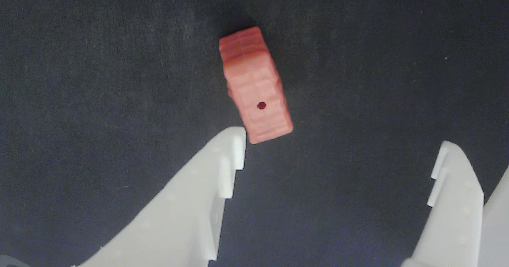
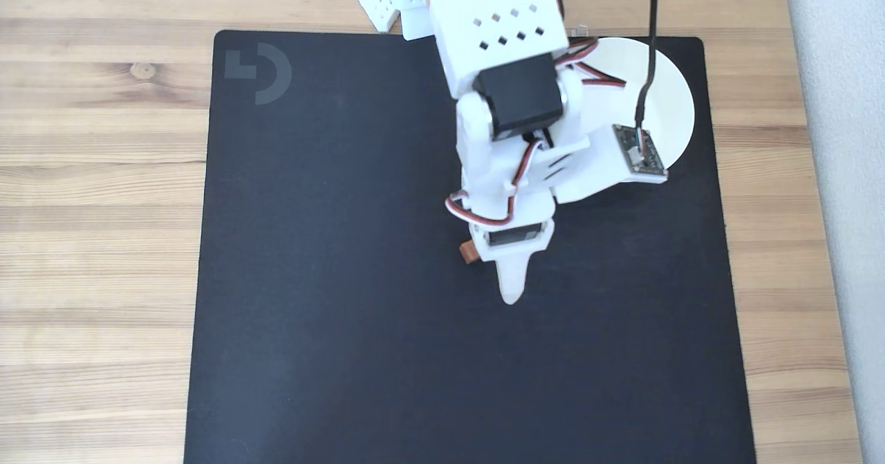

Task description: Pick up the toy and place it on the plate

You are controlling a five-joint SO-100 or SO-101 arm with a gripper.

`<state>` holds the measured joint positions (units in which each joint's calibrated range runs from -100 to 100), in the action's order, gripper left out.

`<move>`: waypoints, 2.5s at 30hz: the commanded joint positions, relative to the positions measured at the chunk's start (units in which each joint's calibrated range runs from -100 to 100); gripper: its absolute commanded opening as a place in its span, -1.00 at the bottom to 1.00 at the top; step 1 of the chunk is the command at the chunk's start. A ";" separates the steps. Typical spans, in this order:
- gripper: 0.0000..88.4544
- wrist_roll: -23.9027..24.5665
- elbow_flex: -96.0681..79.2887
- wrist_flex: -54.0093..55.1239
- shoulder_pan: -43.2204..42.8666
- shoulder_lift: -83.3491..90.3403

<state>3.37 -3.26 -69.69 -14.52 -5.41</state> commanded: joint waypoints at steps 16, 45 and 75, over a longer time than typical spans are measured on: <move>-0.37 -4.52 2.13 -2.87 -0.57 0.37; -0.37 -13.08 4.21 -9.82 2.44 0.37; -0.36 -13.03 4.21 -6.01 2.60 -6.38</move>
<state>-9.86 -0.99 -76.45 -12.53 -10.16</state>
